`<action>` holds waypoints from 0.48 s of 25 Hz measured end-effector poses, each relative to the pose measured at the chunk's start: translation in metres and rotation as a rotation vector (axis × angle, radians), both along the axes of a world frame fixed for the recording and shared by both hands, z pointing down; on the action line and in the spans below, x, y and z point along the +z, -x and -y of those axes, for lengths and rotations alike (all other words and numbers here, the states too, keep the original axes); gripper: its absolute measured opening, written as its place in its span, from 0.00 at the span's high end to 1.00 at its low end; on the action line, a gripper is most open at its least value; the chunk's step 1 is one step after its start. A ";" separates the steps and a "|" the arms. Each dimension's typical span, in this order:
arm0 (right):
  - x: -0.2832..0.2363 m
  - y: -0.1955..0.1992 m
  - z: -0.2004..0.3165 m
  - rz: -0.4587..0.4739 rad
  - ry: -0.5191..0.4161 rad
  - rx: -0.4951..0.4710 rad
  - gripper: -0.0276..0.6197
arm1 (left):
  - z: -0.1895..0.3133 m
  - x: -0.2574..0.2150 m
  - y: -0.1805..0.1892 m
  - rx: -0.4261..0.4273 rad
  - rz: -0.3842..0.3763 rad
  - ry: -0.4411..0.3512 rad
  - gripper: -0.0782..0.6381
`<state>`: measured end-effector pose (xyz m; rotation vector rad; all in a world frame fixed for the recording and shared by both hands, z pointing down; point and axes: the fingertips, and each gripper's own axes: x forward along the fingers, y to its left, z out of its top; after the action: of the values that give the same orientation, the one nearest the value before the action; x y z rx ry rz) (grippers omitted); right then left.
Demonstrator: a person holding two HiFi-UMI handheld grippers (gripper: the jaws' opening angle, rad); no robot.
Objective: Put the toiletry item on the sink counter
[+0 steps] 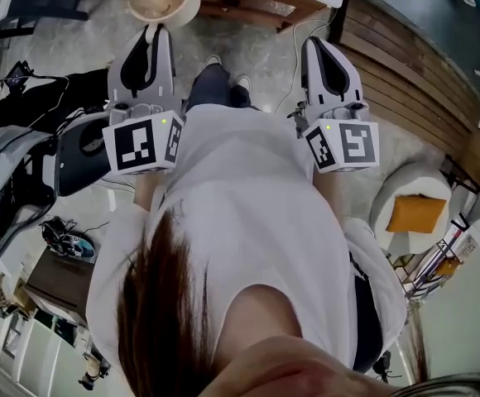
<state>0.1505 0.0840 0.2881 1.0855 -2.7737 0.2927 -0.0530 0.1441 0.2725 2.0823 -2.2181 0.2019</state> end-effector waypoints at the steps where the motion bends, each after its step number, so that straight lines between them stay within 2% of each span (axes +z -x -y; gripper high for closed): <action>1: 0.000 0.001 0.001 0.000 0.001 0.005 0.95 | 0.002 0.000 0.001 0.004 -0.002 0.001 0.82; 12: -0.009 0.048 0.043 -0.020 -0.005 0.041 0.95 | 0.050 0.001 0.046 0.059 -0.010 -0.008 0.82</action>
<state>0.1028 0.0410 0.2795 1.1414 -2.7384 0.2786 -0.0985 0.0941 0.2730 2.1497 -2.1568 0.1867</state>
